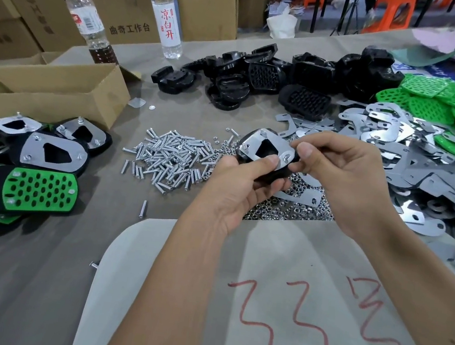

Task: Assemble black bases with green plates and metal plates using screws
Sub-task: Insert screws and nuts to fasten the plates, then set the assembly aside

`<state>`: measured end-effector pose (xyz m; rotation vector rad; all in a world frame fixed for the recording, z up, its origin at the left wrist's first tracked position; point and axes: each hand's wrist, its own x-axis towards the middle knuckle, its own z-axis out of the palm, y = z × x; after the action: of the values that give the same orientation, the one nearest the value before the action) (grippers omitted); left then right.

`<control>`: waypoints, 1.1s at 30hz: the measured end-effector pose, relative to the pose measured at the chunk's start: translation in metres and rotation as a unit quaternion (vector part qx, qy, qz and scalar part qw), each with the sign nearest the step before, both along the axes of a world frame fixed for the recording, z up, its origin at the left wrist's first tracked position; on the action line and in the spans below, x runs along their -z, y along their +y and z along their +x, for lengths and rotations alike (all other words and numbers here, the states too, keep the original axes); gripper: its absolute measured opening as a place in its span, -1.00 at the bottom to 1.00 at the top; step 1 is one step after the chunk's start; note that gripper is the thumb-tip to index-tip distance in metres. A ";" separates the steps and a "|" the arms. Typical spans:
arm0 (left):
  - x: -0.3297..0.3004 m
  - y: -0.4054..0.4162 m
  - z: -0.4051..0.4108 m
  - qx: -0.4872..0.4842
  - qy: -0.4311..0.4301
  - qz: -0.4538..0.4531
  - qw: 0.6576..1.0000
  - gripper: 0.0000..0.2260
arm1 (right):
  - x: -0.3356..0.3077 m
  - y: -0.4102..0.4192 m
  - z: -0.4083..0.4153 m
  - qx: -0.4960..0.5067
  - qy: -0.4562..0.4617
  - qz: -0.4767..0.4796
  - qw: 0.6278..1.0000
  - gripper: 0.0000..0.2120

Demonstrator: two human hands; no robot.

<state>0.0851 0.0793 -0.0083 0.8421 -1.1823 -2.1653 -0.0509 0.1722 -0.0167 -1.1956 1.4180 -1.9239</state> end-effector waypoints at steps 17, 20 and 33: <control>-0.016 0.006 0.007 0.047 0.109 0.206 0.971 -0.71 | -0.010 0.001 0.002 -0.065 -0.131 -0.071 0.987 -0.86; -0.018 0.008 0.007 0.041 0.142 0.257 0.955 -0.64 | -0.009 0.001 -0.001 -0.018 -0.141 -0.040 0.989 -0.79; -0.012 0.005 -0.001 -0.025 0.032 0.111 0.993 -0.91 | -0.005 0.001 -0.002 0.068 0.038 -0.011 0.997 -0.95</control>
<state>0.0839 0.0842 0.0037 0.8759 -0.8899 -2.2944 -0.0533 0.1735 -0.0114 -1.2206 1.5588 -2.0086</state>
